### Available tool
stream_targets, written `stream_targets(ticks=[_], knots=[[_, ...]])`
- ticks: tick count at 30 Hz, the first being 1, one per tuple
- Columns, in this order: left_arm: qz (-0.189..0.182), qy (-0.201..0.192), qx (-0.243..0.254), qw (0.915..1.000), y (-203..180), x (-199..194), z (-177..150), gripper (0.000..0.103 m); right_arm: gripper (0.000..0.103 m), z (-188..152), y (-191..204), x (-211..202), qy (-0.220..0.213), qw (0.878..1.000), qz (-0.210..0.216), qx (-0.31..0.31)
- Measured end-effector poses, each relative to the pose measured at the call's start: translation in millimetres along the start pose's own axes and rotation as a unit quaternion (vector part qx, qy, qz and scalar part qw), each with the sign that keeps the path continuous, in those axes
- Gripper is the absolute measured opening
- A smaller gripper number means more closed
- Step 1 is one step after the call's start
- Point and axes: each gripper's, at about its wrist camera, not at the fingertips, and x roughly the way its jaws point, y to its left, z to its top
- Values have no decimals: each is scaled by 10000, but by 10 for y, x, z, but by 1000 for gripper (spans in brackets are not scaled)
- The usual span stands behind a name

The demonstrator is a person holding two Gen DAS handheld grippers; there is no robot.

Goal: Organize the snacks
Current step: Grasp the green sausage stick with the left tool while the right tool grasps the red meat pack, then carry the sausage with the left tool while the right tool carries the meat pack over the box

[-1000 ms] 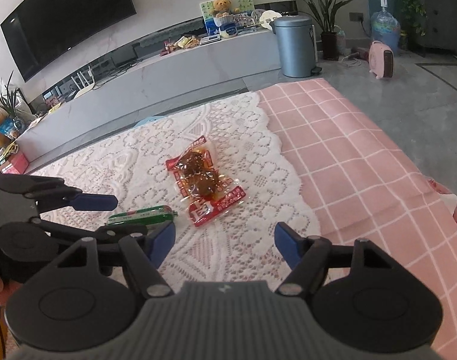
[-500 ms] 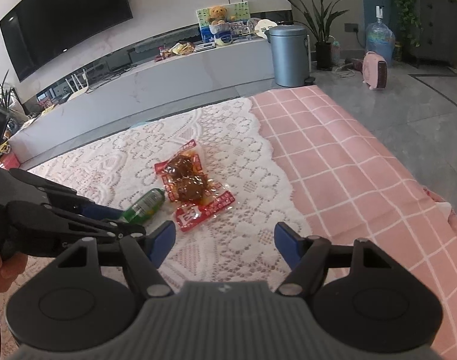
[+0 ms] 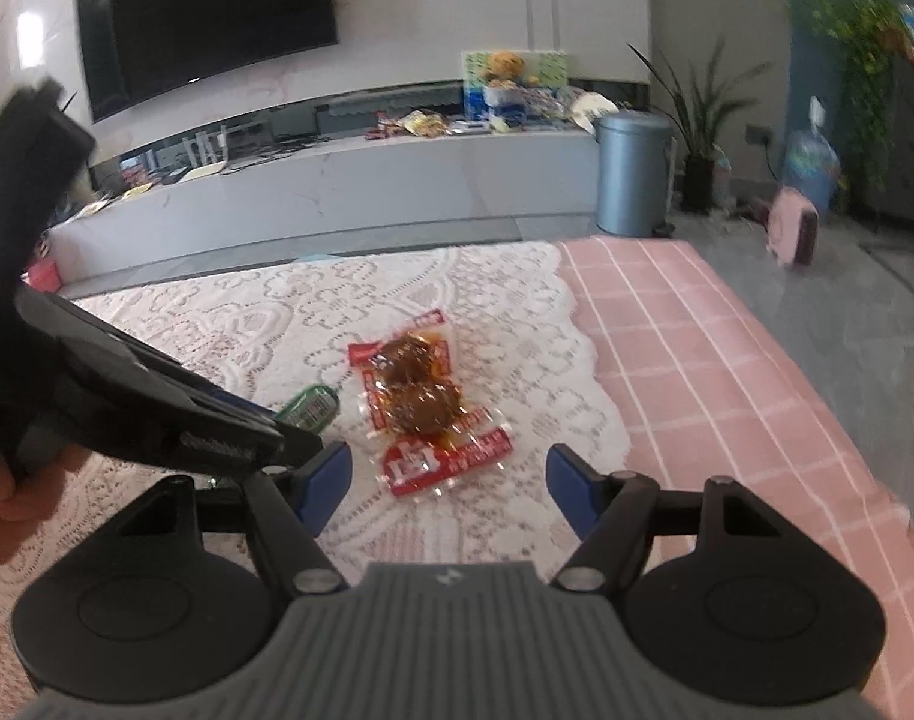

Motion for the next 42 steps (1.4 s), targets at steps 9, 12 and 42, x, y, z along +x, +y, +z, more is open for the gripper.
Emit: stream_targets(ticks=[9, 12, 42], knots=[[78, -463, -593, 9971, 201, -278, 8, 25, 83, 111, 264, 413, -108, 9961, 92, -875], [60, -495, -709, 9962, 257, -286, 11, 25, 83, 203, 254, 559, -161, 9962, 123, -841], [-330, -580, -1304, 9892, 289, -613, -213, 25, 48, 304, 317, 726, -53, 9982, -58, -590]])
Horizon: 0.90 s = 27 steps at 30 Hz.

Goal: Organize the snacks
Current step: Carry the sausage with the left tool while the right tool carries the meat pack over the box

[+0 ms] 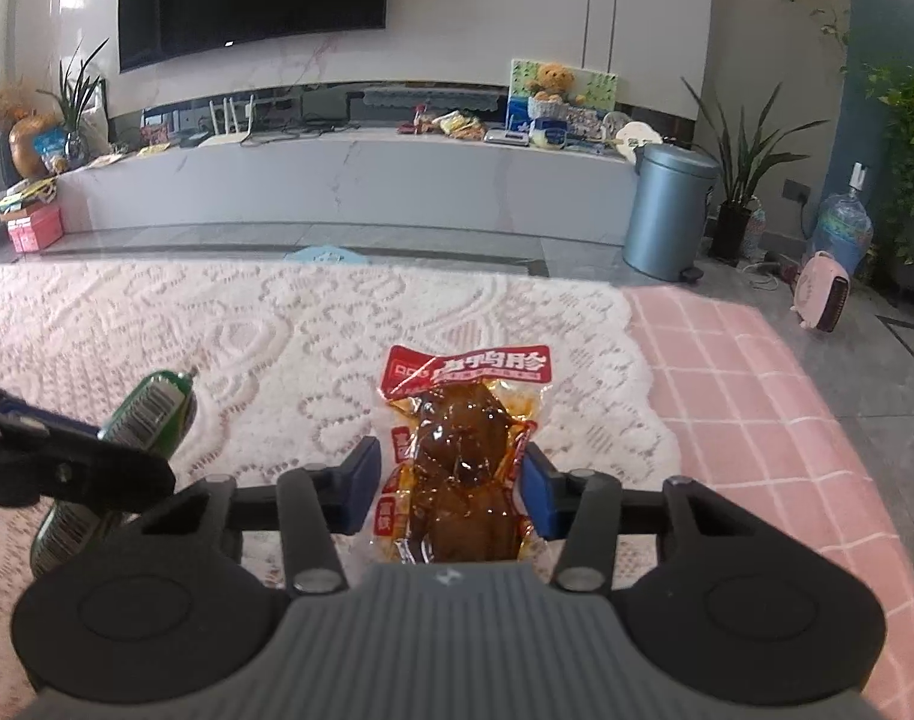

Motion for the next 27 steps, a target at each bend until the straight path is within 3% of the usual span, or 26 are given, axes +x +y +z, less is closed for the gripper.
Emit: stream_targets(ticks=[10, 19, 27], knots=[[-87, -266, -103, 9996, -89, -631, -92, 25, 48, 195, 123, -665, 14, 9995, -52, 314], [256, -315, -180, 9990, -55, -1282, -289, 25, 48, 248, 537, -1403, 67, 9999, -20, 148], [417, -379, -229, 9981, 238, -1894, -538, 25, 49, 178, 973, -1982, 481, 9971, 545, 233]])
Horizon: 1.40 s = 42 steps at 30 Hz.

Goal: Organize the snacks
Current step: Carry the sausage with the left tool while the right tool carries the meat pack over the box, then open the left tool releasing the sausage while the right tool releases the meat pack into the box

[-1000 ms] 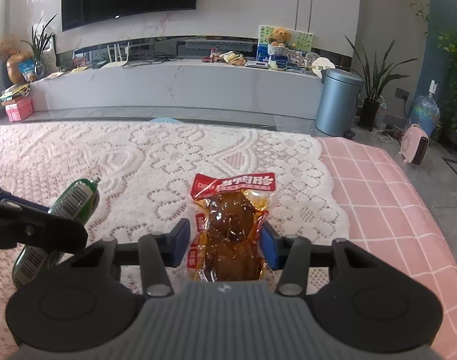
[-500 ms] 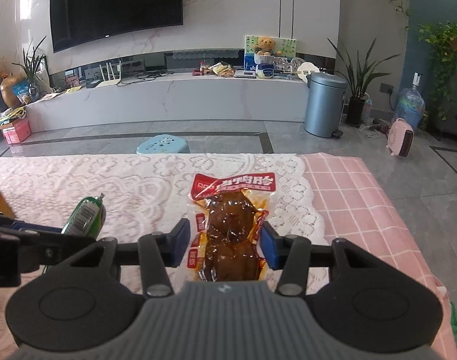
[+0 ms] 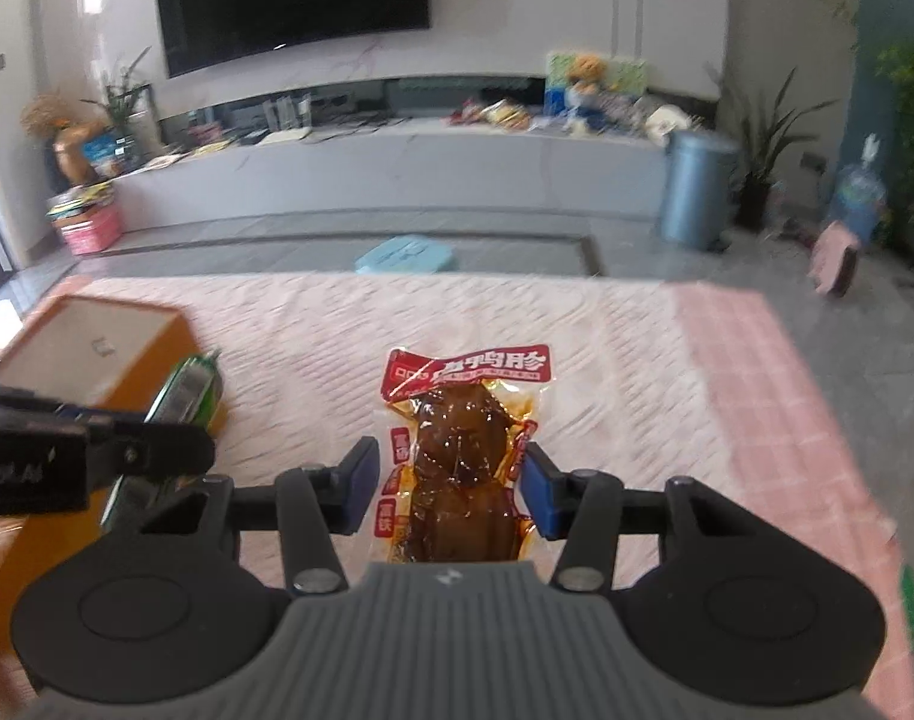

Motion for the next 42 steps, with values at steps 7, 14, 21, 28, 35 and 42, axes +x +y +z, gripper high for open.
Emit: stream_targets(ticks=[7, 14, 21, 28, 35, 42], knots=[[242, -246, -187, 9992, 523, -540, -56, 25, 49, -93, 663, -296, 161, 9959, 877, 155], [686, -229, -551, 9959, 1255, -816, -69, 25, 50, -3, 1424, -305, 308, 9837, 1754, 250], [859, 363, -703, 9932, 1836, -655, -230, 25, 52, 20, 2192, -53, 737, 9745, 2117, 63], [911, 766, -682, 9906, 2247, -457, -400, 25, 53, -125, 2615, 292, 1289, 9712, 1914, -596], [1036, 1057, -409, 9881, 2278, -308, -450, 25, 56, -214, 2842, 469, 1383, 9645, 1489, -1689], [1279, 1228, -196, 9840, 2202, -204, -466, 25, 58, -305, 2935, 500, 1369, 9545, 1336, -2286]])
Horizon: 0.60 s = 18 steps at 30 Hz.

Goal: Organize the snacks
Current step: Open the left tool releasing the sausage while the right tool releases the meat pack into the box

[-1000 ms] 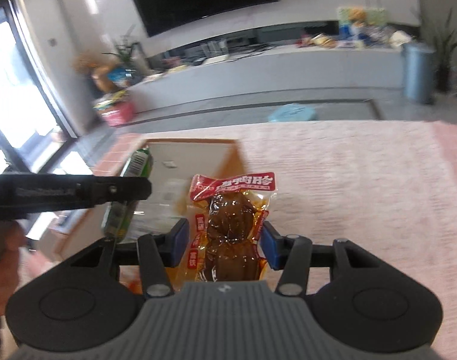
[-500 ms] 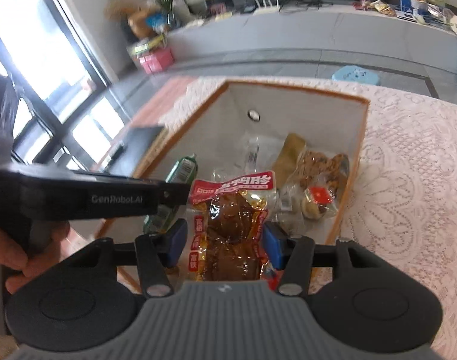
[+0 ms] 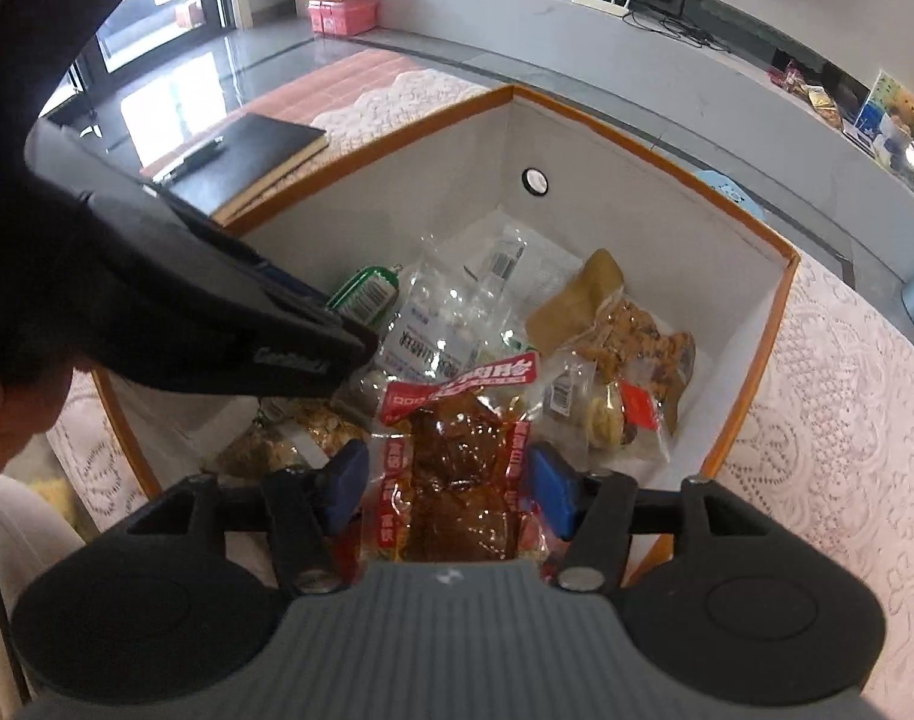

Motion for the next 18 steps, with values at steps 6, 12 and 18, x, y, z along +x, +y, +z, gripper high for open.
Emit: stream_targets(ticks=[6, 12, 18], knots=[[52, 33, -131, 9999, 22, -32, 9, 32, 61, -59, -29, 34, 42, 10000, 8, 33], [203, -88, -162, 9996, -35, -174, 5, 52, 76, -89, -76, -106, -72, 9997, 29, 244], [280, -470, -218, 9983, -105, -500, -6, 56, 78, -116, -147, -397, -323, 9987, -90, 376]])
